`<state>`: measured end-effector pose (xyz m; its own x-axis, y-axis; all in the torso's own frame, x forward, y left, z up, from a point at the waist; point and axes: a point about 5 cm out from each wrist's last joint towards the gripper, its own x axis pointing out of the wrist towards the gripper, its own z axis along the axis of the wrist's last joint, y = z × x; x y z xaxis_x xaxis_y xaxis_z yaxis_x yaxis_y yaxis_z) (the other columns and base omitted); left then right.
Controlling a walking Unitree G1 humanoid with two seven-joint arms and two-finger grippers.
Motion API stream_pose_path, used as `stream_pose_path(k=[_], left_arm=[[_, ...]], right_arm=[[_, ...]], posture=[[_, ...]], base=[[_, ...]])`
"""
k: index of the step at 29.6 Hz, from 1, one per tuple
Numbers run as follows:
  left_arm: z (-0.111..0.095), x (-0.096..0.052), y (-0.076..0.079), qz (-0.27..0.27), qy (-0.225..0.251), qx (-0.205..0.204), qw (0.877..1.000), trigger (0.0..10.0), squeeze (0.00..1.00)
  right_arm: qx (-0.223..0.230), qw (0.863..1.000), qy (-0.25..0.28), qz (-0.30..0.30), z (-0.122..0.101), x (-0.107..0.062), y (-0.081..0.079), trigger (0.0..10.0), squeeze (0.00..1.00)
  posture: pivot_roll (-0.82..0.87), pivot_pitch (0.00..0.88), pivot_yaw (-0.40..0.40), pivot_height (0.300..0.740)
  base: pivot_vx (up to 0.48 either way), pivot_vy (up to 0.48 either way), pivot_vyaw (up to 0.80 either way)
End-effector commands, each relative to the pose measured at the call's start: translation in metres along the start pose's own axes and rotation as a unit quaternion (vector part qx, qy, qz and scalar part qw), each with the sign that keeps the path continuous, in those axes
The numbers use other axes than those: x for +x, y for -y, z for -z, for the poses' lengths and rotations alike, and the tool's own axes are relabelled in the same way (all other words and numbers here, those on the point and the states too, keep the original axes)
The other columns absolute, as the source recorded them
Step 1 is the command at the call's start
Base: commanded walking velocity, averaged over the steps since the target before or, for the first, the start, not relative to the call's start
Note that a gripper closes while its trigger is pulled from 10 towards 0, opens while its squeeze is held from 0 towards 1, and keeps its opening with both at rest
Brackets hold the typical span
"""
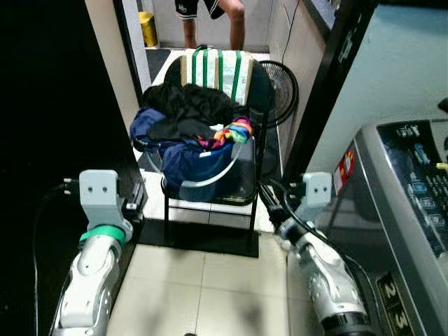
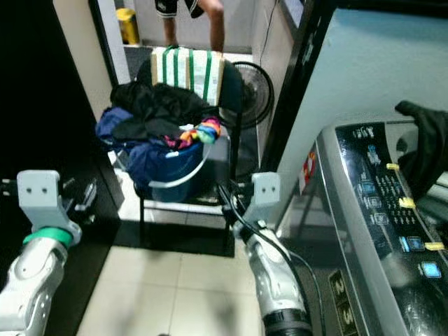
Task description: Clothes washing
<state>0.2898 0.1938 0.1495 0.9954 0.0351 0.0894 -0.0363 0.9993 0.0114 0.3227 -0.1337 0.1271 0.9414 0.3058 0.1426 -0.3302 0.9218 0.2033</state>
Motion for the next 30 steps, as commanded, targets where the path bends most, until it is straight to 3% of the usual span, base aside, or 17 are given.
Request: stream_pose_path(k=[1,6,13,25,30], left_arm=[[0.0055,-0.0019,-0.0071,-0.016,-0.009,0.0,1.0,10.0,0.0],[0.0054,-0.0009,-0.0086,-0.019,-0.009,0.0,1.0,10.0,0.0],[0.0047,-0.0002,-0.0073,-0.015,-0.007,0.0,1.0,10.0,0.0],[0.0039,0.0002,-0.0065,-0.009,-0.005,0.005,1.0,10.0,0.0],[0.0038,0.0005,-0.007,-0.01,-0.005,0.005,1.0,10.0,0.0]], right_arm=[[0.008,1.0,-0.008,-0.003,0.0071,-0.0001,-0.0048,10.0,0.0],[0.002,1.0,-0.01,-0.013,0.0086,-0.0006,-0.0088,10.0,0.0],[0.0,1.0,-0.005,-0.002,0.0076,-0.0007,-0.0065,10.0,0.0],[0.005,1.0,0.0,-0.008,0.0069,0.0006,-0.0077,10.0,0.0],[0.003,1.0,0.0,-0.007,0.0068,0.0013,-0.0075,10.0,0.0]], posture=[[0.12,0.012,0.044,0.74],[0.12,0.007,0.042,0.74],[0.11,0.002,0.044,0.74],[0.12,0.009,0.049,0.74],[0.12,0.012,0.05,0.74]], base=[[0.382,0.0,0.0],[0.386,0.0,0.0],[0.382,0.0,0.77],[0.382,0.0,0.0],[0.382,0.0,0.8]])
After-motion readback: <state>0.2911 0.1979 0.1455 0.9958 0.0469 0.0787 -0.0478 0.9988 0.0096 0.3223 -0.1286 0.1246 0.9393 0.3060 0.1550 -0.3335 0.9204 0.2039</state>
